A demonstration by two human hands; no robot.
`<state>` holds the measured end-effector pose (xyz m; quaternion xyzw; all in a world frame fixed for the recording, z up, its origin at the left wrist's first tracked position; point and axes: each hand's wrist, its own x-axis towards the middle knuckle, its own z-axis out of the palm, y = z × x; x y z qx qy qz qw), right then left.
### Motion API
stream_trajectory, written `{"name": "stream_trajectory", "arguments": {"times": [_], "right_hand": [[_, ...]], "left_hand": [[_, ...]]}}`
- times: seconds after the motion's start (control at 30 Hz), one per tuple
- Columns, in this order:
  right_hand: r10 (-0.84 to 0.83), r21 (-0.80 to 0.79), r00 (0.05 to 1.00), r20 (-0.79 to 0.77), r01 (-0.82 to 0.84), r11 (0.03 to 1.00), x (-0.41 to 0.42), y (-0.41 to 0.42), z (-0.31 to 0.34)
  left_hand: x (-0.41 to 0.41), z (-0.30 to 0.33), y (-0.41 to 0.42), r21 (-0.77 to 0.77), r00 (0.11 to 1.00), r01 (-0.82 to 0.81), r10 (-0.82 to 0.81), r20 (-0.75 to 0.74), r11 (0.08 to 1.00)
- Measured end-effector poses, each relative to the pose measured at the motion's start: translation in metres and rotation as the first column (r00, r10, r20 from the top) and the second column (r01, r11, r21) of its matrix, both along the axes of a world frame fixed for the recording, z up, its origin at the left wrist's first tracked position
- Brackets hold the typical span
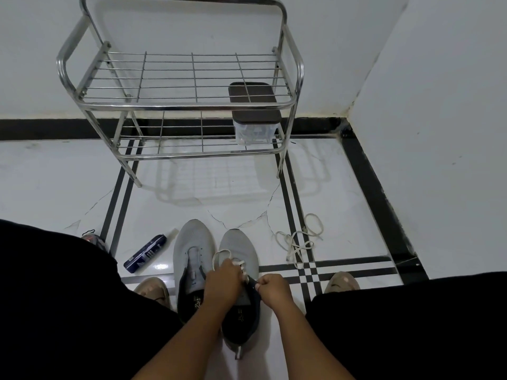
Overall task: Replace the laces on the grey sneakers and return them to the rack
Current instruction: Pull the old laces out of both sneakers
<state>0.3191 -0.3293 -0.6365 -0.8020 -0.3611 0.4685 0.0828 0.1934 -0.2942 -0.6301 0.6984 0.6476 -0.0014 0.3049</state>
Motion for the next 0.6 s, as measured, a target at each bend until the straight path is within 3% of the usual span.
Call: {"name": "stream_trajectory", "arguments": {"times": [0.03, 0.07, 0.1, 0.13, 0.17, 0.23, 0.27, 0.33, 0.4, 0.53, 0.6], "right_hand": [[-0.015, -0.004, 1.0, -0.004, 0.015, 1.0, 0.001, -0.001, -0.001], [-0.031, -0.01, 0.999, -0.015, 0.031, 0.999, 0.002, -0.001, -0.003], [-0.036, -0.022, 0.999, -0.02, 0.035, 0.999, 0.003, -0.001, -0.003], [-0.036, -0.029, 0.999, -0.026, 0.035, 0.999, 0.004, 0.0, -0.003], [-0.033, -0.035, 0.999, -0.034, 0.032, 0.999, 0.004, 0.001, -0.003], [-0.018, -0.059, 0.998, -0.059, 0.015, 0.998, 0.005, 0.005, -0.002], [-0.014, -0.073, 0.996, -0.084, 0.008, 0.997, 0.006, 0.007, 0.001], [-0.003, -0.109, 0.993, -0.115, -0.009, 0.994, 0.008, 0.01, 0.009], [-0.03, -0.149, 0.99, -0.136, 0.009, 0.989, 0.012, 0.01, 0.009], [-0.076, -0.186, 0.983, -0.165, 0.044, 0.982, 0.015, 0.008, 0.013], [-0.095, -0.184, 0.986, -0.139, 0.068, 0.981, 0.018, 0.008, 0.016]], "left_hand": [[-0.002, 0.001, 0.007, -0.057, 0.955, -0.241, 0.248, 0.161, 0.969], [-0.008, 0.005, 0.019, -0.16, 0.831, -0.448, 0.476, 0.289, 0.879], [-0.014, 0.007, 0.03, -0.238, 0.673, -0.603, 0.646, 0.36, 0.761], [-0.021, 0.007, 0.04, -0.261, 0.582, -0.676, 0.716, 0.384, 0.689], [-0.028, 0.008, 0.048, -0.221, 0.632, -0.666, 0.697, 0.339, 0.712], [-0.033, 0.012, 0.051, -0.021, 0.863, -0.496, 0.496, 0.097, 0.868], [-0.03, 0.012, 0.049, 0.108, 0.918, -0.393, 0.397, -0.021, 0.913], [-0.018, 0.021, 0.033, 0.257, 0.945, -0.239, 0.285, -0.162, 0.937], [-0.004, 0.023, 0.014, 0.221, 0.958, -0.175, 0.217, -0.186, 0.96], [0.001, 0.0, -0.008, -0.105, 0.982, -0.028, 0.008, -0.188, 0.994], [-0.005, -0.006, -0.008, -0.153, 0.981, -0.061, 0.032, -0.189, 0.986]]}}
